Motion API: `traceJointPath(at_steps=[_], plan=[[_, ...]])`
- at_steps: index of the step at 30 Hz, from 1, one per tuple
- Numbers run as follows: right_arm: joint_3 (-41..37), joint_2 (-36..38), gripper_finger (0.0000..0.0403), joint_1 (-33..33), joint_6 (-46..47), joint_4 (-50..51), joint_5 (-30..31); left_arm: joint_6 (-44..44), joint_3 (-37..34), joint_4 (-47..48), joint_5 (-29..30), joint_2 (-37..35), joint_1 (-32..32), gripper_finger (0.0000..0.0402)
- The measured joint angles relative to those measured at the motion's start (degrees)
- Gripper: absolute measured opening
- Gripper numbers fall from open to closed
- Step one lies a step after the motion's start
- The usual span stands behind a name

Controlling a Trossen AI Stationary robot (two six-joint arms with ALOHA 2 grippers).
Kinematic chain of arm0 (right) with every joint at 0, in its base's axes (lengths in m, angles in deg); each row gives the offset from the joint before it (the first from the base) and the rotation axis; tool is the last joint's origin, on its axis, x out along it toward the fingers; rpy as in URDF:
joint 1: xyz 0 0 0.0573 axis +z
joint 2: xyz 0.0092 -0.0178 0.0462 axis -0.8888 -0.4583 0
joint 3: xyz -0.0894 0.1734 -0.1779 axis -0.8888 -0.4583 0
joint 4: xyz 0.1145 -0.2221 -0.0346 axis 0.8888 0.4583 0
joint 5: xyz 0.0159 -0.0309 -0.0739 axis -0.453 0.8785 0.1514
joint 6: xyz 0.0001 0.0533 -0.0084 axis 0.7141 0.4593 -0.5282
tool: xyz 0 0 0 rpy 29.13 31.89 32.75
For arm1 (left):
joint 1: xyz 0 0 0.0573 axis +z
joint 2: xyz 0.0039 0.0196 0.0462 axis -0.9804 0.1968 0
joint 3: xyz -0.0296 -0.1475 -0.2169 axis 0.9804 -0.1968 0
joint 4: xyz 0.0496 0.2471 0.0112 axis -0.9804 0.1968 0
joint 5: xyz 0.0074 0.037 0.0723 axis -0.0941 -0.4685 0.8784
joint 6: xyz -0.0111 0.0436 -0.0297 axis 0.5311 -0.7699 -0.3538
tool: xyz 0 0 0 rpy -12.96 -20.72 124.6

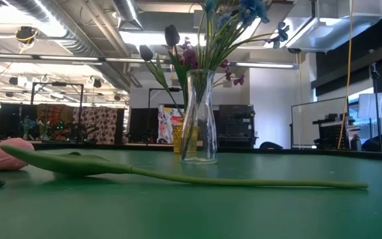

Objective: Sort flowers into vase by color
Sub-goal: Put the right pink flower into the transparent vase

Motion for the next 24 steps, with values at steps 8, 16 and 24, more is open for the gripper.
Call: traceJointPath(at_steps=[8,16,24], plan=[[0.0,0.0,0.0004,-1.0,-0.5,2.9,5.5,-0.8,0.0,-0.3,4.9,-2.9,-0.8,0.013],[0.1,-7.2,0.0008,-7.3,2.7,3.2,3.9,-1.2,0.0,1.1,10.8,-4.6,-0.4,0.013],[0.0,-11.2,0.0009,-10.3,5.5,3.1,1.8,1.4,0.0,5.1,11.0,-4.5,-0.5,0.013]])
